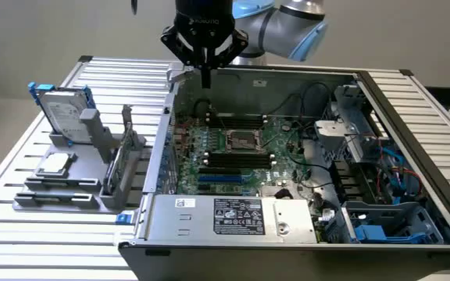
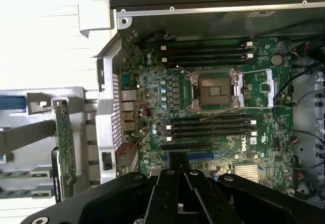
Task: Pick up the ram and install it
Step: 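Reach for the ram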
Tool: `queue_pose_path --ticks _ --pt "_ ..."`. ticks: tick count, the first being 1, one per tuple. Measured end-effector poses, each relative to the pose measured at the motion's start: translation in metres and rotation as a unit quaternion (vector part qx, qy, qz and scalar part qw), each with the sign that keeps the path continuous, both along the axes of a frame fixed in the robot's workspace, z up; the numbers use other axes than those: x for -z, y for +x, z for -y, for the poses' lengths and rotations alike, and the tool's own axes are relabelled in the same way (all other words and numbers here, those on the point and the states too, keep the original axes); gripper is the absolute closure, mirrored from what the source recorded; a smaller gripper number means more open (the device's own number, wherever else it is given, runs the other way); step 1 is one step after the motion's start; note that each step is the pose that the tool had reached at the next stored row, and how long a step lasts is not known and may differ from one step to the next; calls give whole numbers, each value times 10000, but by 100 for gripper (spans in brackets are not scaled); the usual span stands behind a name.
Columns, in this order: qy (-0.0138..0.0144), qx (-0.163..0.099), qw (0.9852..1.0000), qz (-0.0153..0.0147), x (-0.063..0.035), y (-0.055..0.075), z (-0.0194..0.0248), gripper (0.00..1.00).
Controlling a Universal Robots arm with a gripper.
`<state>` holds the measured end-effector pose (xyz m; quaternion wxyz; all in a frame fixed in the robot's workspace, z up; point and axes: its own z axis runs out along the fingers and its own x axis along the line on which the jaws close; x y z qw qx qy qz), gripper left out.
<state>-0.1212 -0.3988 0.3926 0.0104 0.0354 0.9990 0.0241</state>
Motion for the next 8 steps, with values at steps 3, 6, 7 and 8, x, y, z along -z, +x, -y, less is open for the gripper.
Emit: queue_pose_path --ticks 3,6,7,8 --pt "0 0 10000 0 0 0 0 89" --pt "0 0 10000 0 0 0 0 89" --pt "0 0 10000 0 0 0 0 89" --pt "0 0 10000 0 0 0 0 89"
